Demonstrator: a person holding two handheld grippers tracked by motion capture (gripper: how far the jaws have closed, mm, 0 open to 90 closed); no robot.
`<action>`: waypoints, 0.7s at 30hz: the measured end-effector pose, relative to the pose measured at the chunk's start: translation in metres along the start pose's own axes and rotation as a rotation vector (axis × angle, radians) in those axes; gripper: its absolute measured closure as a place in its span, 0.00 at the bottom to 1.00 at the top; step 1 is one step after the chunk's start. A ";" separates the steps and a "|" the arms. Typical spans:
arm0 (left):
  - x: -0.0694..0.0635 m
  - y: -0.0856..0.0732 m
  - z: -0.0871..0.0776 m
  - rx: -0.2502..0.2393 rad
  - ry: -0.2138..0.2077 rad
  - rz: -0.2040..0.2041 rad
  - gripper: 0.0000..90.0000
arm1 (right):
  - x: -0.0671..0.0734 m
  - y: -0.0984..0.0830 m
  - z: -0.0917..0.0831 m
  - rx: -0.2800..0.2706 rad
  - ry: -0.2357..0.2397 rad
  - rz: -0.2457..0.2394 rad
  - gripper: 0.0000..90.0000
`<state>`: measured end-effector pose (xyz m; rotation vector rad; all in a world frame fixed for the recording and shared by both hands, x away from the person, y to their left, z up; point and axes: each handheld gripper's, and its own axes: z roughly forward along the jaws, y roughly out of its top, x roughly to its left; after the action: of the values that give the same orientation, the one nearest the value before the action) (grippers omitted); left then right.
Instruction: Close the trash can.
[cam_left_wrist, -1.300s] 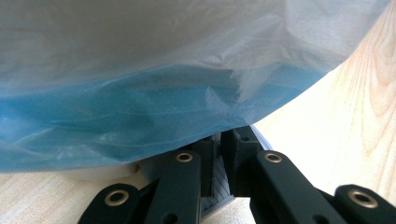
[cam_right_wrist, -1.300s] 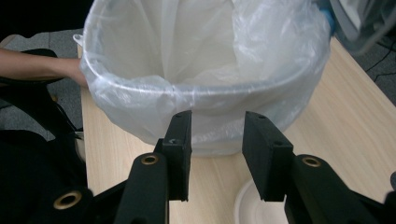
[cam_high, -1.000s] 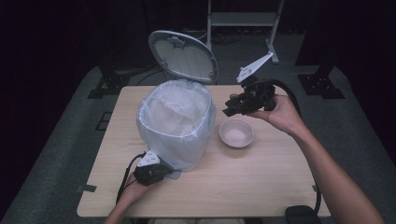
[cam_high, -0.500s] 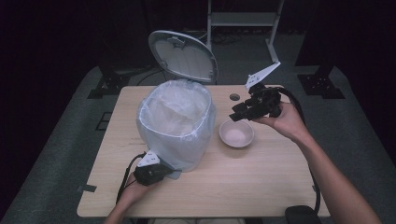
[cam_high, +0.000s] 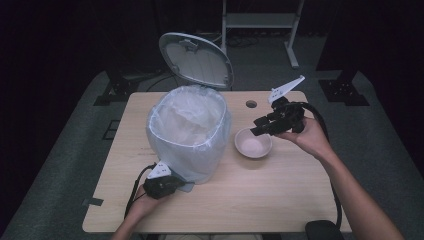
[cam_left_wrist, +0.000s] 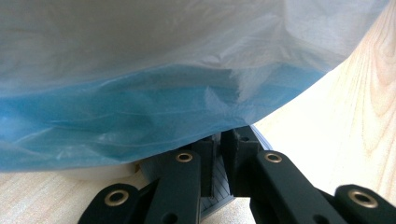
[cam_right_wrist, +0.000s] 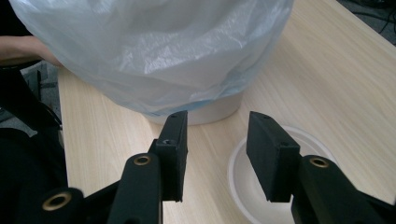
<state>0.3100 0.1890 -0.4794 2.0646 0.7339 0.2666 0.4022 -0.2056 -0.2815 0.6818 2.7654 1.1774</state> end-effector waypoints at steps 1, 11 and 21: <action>0.000 0.000 0.000 0.000 -0.001 0.000 0.93 | -0.001 -0.004 0.002 0.004 -0.003 0.001 0.63; 0.000 0.000 0.000 0.001 0.001 0.002 0.93 | -0.002 -0.022 0.009 0.011 -0.017 0.006 0.61; 0.000 0.000 0.000 -0.002 -0.001 0.001 0.93 | -0.004 -0.032 0.016 0.003 -0.020 0.008 0.60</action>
<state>0.3100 0.1888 -0.4794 2.0633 0.7326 0.2668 0.3968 -0.2162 -0.3154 0.7011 2.7519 1.1613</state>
